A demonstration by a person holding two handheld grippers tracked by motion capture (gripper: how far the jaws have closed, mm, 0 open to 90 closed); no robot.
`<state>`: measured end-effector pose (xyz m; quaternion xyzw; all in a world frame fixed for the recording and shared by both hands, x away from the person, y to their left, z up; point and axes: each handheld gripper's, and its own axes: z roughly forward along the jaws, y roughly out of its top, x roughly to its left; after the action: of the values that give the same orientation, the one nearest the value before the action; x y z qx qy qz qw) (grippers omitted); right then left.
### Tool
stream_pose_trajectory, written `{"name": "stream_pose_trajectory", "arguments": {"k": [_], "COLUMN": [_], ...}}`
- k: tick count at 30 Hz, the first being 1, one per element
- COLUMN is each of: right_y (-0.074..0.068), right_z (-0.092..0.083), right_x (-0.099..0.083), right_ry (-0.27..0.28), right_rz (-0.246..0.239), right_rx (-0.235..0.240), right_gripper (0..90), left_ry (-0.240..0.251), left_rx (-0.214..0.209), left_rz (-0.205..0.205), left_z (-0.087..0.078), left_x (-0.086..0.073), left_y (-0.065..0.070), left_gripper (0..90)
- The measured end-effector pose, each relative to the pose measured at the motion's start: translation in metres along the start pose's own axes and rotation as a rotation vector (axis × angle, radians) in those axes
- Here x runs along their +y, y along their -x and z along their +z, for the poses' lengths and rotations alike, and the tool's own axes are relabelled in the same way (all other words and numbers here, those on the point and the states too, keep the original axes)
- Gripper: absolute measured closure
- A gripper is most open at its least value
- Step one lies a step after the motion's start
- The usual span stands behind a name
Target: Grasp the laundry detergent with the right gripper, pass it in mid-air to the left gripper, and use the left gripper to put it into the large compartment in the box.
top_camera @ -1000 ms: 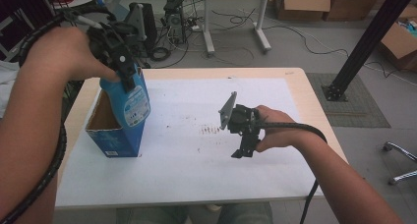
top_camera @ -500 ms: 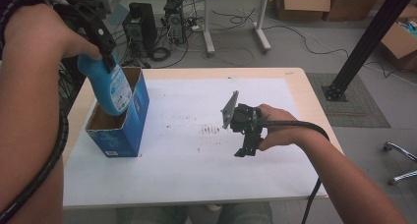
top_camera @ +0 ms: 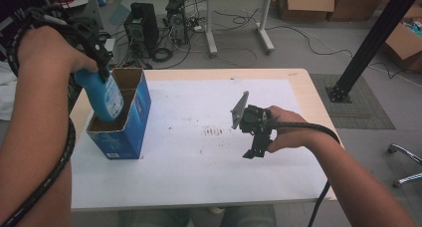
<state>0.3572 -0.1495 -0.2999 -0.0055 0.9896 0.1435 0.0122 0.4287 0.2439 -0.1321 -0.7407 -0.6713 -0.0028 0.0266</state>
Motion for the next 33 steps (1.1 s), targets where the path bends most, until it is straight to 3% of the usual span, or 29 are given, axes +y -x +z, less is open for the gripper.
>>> {"name": "stream_pose_trajectory", "arguments": {"k": [15,28,33], "right_y": [-0.001,0.000,0.001], "right_z": [0.007,0.014,0.016], "right_x": [0.003,-0.002,-0.003], "right_ry": [-0.003,-0.005,-0.009], "right_rz": [0.000,0.018,0.020], "right_rx": [0.010,0.017,0.020], "right_gripper": [0.0,0.0,0.0], "left_ry": [-0.021,-0.026,-0.037], "left_rx": [0.003,0.001,-0.019], "left_rz": [0.019,0.023,0.021], "left_z": [0.065,0.111,0.126], "left_x": [0.005,0.013,0.017], "left_y": [-0.001,0.000,0.000], "left_gripper": [38.1,38.2,38.2]}}
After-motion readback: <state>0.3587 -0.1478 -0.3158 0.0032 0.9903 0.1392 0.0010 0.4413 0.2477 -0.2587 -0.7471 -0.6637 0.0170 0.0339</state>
